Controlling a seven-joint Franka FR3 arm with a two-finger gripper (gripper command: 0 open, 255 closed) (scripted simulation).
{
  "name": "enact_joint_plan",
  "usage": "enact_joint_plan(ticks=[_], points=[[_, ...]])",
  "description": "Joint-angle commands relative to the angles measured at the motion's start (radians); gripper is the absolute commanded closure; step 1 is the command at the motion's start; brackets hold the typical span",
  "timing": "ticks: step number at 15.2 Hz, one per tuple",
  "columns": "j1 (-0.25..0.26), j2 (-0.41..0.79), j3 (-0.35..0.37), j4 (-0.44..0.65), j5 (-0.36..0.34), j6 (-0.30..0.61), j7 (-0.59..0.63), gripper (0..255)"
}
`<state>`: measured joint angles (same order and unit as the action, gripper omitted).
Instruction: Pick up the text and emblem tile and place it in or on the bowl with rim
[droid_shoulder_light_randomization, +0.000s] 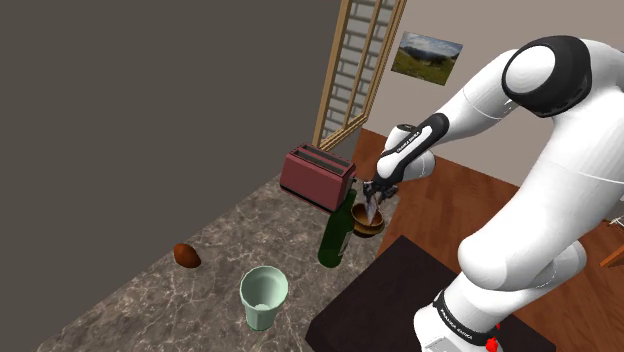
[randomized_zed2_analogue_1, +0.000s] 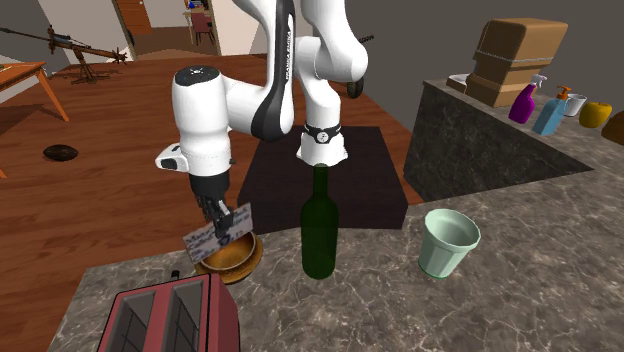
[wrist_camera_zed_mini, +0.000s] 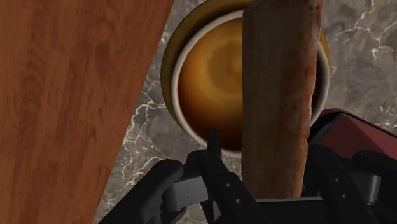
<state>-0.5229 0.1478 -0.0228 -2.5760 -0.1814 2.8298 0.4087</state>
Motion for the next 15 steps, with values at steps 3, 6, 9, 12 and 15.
enact_joint_plan(ticks=[3,6,9,12,15], points=[[0.0,0.001,0.0,0.0,0.0,0.0,0.0,0],[-0.001,-0.04,0.006,-0.006,0.012,-0.035,-0.009,0],[0.0,-0.148,0.016,-0.015,0.041,-0.134,-0.03,0],[0.001,-0.148,0.015,-0.015,0.041,-0.134,-0.03,0],[0.001,-0.148,0.015,-0.015,0.041,-0.134,-0.03,0]])
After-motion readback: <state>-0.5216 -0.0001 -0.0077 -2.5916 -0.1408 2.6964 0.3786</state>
